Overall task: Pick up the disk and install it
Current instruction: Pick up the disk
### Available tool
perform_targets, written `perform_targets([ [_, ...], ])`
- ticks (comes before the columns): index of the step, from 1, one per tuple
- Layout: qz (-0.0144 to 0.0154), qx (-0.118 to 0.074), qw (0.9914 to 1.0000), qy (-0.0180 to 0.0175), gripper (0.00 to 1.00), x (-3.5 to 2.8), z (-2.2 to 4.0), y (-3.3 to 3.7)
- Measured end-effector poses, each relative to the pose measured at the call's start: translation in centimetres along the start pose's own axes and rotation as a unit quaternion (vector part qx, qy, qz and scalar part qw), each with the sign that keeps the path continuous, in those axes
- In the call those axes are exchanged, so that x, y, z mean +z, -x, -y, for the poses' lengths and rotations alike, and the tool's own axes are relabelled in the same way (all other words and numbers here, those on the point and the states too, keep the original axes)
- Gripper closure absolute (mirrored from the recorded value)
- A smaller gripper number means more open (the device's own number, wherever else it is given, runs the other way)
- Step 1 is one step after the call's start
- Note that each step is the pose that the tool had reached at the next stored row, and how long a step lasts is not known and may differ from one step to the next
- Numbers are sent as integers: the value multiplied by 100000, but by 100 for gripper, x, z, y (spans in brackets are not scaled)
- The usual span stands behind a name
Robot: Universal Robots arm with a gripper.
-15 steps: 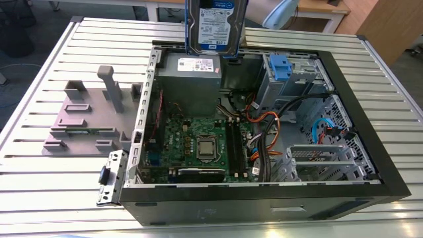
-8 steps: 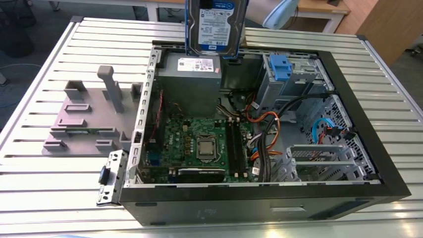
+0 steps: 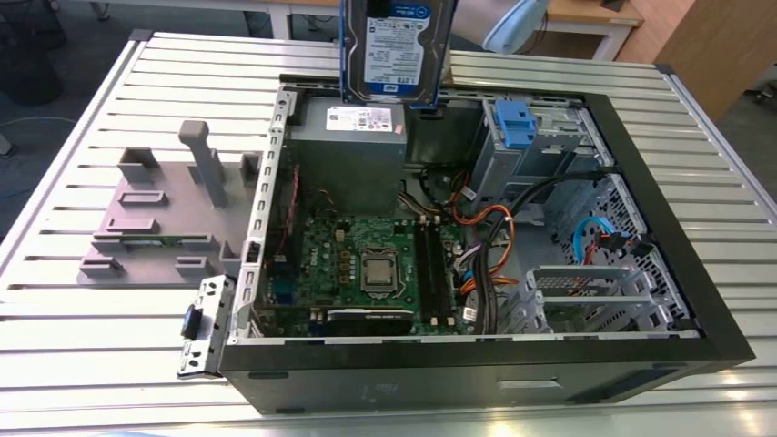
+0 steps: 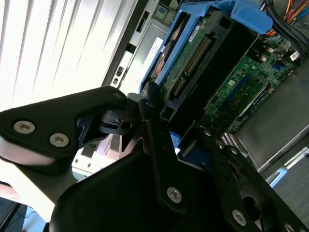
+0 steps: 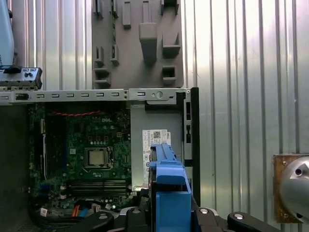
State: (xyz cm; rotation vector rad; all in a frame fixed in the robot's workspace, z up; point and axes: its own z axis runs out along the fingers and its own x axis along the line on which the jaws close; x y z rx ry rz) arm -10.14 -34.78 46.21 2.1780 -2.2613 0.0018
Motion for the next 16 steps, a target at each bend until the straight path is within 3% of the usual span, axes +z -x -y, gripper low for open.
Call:
perform_targets([
  [16, 2, 3, 100000, -4, 64, 1, 2, -47],
])
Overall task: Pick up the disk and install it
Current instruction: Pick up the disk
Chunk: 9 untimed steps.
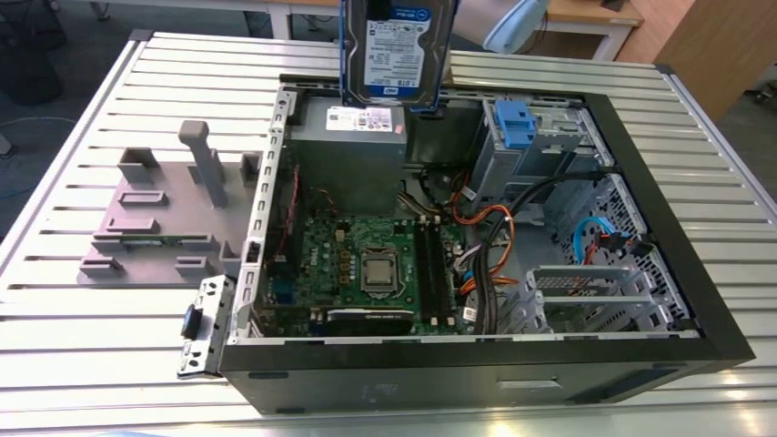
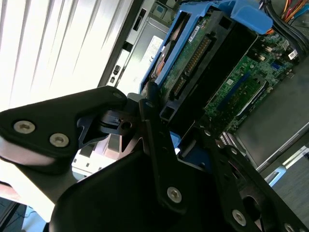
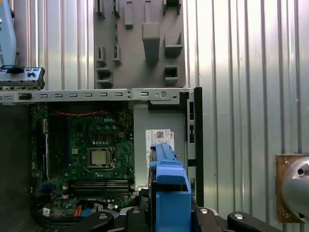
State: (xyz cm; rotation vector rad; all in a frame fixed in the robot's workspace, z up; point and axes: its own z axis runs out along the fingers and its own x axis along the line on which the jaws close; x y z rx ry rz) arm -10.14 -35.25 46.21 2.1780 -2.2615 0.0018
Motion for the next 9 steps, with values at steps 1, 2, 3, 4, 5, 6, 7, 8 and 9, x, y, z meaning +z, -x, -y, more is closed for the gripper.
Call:
perform_targets([
  [1, -3, -1, 100000, 3, 64, 0, 0, -3],
  [2, 0, -1, 100000, 0, 64, 0, 0, -6],
  [3, -4, -3, 100000, 3, 64, 0, 0, -9],
  [4, -3, -3, 100000, 2, 64, 0, 1, -12],
  [5, 0, -2, 100000, 0, 64, 0, 1, -15],
  [6, -2, -3, 100000, 2, 64, 0, 1, -18],
  [7, 2, -2, 100000, -1, 64, 0, 1, -22],
  [8, 1, -1, 100000, 0, 64, 0, 1, -25],
  [9, -2, -3, 100000, 1, 64, 0, 1, -28],
])
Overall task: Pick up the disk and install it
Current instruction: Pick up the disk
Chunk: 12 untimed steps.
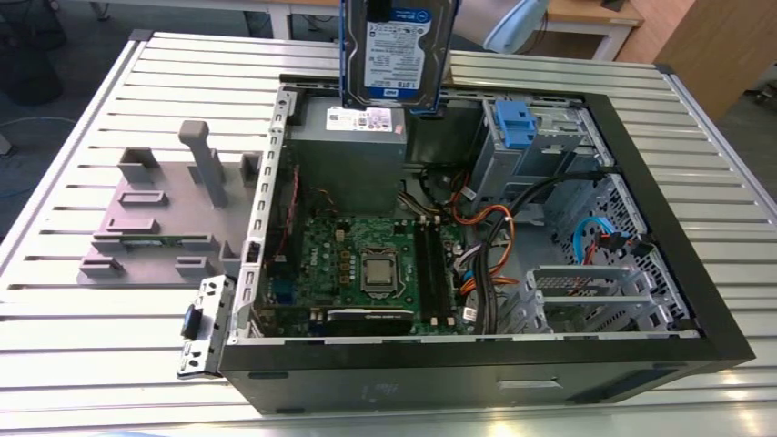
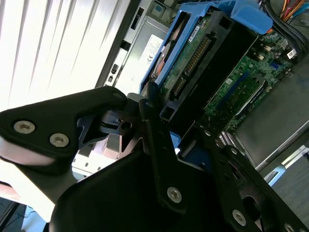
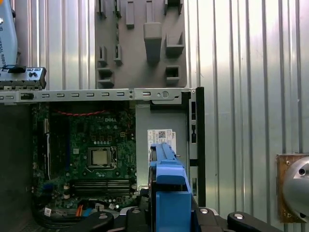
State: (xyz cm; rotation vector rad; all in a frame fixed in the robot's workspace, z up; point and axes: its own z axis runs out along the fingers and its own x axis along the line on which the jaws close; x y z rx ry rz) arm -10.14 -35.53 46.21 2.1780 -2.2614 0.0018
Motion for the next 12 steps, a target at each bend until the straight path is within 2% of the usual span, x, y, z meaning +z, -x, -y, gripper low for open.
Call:
perform_targets([
  [12, 3, 2, 100000, 0, 64, 0, 1, -37],
])
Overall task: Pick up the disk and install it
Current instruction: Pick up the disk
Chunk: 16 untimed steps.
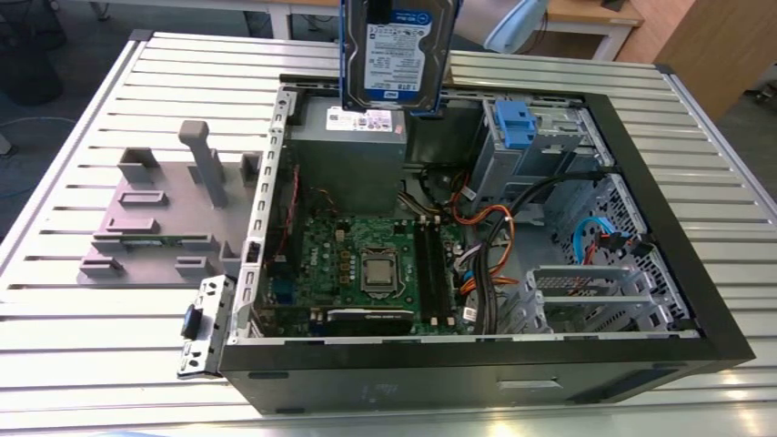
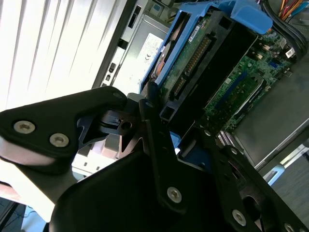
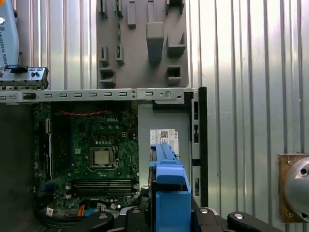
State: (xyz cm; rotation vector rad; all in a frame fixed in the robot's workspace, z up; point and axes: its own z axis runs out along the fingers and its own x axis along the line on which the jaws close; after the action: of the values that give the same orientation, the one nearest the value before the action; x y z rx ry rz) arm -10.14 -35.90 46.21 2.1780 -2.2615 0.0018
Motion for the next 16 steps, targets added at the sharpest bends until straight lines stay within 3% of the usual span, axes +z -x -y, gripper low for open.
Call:
perform_targets([
  [16, -4, -1, 100000, 1, 64, 0, 2, -49],
])
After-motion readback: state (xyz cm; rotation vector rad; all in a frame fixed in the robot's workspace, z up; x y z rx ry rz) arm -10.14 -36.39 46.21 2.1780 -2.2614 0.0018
